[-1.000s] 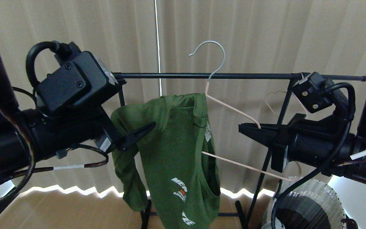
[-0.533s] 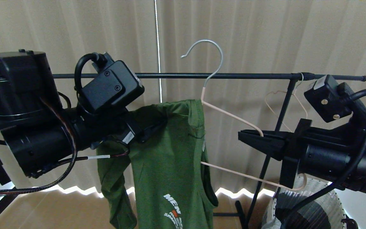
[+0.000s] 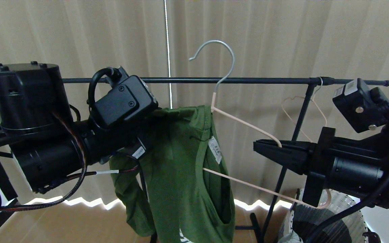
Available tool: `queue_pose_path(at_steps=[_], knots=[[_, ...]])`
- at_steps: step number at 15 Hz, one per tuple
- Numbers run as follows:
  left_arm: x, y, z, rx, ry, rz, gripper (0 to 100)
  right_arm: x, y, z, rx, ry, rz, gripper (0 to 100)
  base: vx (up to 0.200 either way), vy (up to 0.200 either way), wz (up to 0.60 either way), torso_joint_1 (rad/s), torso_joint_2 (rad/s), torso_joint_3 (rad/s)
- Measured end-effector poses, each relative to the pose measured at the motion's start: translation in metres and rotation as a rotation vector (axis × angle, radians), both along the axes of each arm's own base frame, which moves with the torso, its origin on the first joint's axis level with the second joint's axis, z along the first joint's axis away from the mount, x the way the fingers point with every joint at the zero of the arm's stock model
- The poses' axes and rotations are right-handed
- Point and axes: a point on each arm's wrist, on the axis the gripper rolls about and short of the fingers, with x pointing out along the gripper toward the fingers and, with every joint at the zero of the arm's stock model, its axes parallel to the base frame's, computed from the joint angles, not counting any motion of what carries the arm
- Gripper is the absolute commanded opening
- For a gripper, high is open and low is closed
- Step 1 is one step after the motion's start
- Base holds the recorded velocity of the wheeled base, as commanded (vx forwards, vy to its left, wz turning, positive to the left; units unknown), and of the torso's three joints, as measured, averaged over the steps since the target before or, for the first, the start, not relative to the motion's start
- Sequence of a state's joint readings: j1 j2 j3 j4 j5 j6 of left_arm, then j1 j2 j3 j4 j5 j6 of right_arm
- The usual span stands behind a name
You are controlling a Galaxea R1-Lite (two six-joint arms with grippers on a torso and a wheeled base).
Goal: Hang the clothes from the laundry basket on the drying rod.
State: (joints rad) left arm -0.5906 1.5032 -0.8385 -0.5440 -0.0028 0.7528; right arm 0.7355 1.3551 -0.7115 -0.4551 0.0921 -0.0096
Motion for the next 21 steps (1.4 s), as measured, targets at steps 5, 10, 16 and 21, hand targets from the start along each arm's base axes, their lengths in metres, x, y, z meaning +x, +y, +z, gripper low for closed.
queue_pose_path(at_steps=[5, 10, 16, 21], knots=[[-0.001, 0.003, -0.006, 0.014, 0.006, 0.059, 0, -0.001, -0.001, 0.000, -0.003, 0.000, -0.004, 100, 0.000, 0.000, 0.00, 0.000, 0.00, 0.000], [0.001, 0.009, -0.007, -0.010, 0.015, 0.269, 0, -0.007, -0.007, -0.014, -0.050, 0.010, -0.008, 100, 0.000, 0.000, 0.00, 0.000, 0.00, 0.000], [0.006, 0.013, -0.009, -0.166, 0.079, 0.453, 0, -0.017, -0.017, -0.039, -0.110, 0.068, -0.007, 100, 0.000, 0.000, 0.00, 0.000, 0.00, 0.000], [-0.002, 0.004, -0.001, -0.262, 0.096, 0.401, 0, -0.013, -0.013, -0.045, -0.112, 0.066, -0.003, 100, 0.000, 0.000, 0.00, 0.000, 0.00, 0.000]])
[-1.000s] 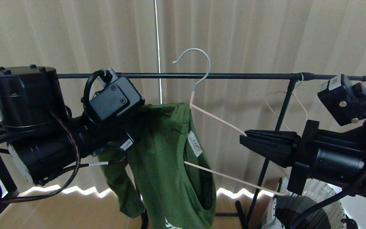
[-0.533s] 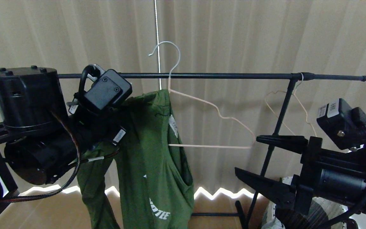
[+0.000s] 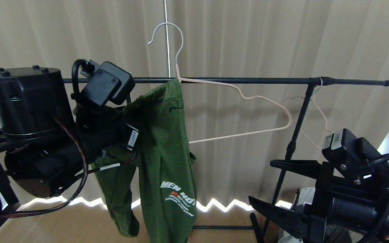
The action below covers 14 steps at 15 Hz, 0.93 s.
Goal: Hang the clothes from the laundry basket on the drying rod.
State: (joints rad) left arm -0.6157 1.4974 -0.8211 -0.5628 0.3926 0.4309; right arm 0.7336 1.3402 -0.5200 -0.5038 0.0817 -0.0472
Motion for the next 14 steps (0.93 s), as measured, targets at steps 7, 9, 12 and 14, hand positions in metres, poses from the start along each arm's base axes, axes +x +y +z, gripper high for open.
queue_pose_path(at_steps=[7, 9, 12, 14], knots=[[-0.013, -0.003, 0.015, -0.041, -0.044, -0.087, 0, 0.034, 0.028, -0.008, 0.082, -0.127, -0.092, 100, 0.000, 0.000, 0.00, 0.000, 0.00, 0.000], [-0.014, -0.002, 0.019, -0.057, -0.066, -0.101, 0, 0.043, 0.036, -0.014, 0.086, -0.142, -0.102, 100, 0.000, 0.000, 0.00, 0.000, 0.00, 0.000], [-0.017, -0.004, 0.019, -0.070, -0.080, -0.153, 0, 0.055, 0.047, -0.021, 0.066, -0.152, -0.097, 100, 0.000, 0.000, 0.00, 0.000, 0.00, 0.000], [-0.017, -0.005, 0.020, -0.075, -0.087, -0.156, 0, 0.060, 0.053, -0.025, 0.057, -0.148, -0.093, 100, 0.000, 0.000, 0.00, 0.000, 0.00, 0.000]])
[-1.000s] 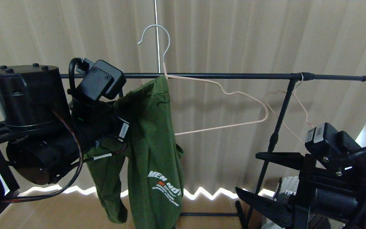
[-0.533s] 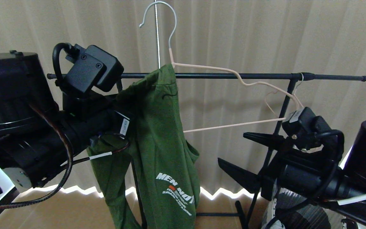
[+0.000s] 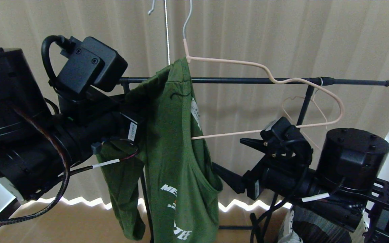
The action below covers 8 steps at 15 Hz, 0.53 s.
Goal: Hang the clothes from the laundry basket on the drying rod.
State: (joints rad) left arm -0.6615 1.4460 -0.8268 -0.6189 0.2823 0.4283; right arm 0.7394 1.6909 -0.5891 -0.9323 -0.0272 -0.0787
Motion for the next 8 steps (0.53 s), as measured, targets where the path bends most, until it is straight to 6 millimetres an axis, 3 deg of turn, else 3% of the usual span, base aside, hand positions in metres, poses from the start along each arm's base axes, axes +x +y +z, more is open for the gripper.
queue_pose_path(at_steps=[8], knots=[[0.000, 0.000, 0.000, -0.003, -0.010, 0.005, 0, -0.007, 0.019, -0.012, -0.025, 0.025, 0.054, 100, 0.000, 0.000, 0.00, 0.000, 0.00, 0.000]])
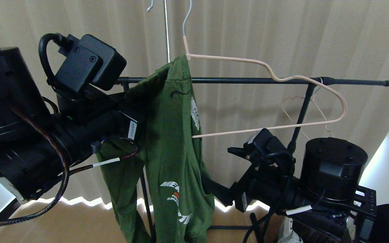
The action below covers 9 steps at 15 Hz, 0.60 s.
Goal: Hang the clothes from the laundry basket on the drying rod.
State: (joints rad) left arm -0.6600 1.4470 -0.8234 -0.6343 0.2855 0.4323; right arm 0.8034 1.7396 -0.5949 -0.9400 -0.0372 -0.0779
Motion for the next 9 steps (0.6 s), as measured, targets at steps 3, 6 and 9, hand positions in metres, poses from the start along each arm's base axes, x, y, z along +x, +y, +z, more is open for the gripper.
queue_pose_path(at_steps=[3, 6, 9], knots=[[0.0004, 0.0011, -0.0071, 0.016, 0.020, 0.006, 0, -0.0017, 0.0020, 0.0005, 0.002, -0.001, 0.005, 100, 0.000, 0.000, 0.00, 0.000, 0.00, 0.000], [-0.0004, 0.0003, -0.0083, 0.018, 0.024, 0.001, 0, -0.0013, 0.0028, 0.0019, 0.008, -0.006, 0.006, 100, 0.000, 0.000, 0.00, 0.000, 0.00, 0.000], [-0.0012, 0.0001, -0.0082, 0.017, 0.024, -0.003, 0, 0.0002, 0.0035, 0.0027, 0.018, -0.018, 0.005, 100, 0.000, 0.000, 0.00, 0.000, 0.00, 0.000]])
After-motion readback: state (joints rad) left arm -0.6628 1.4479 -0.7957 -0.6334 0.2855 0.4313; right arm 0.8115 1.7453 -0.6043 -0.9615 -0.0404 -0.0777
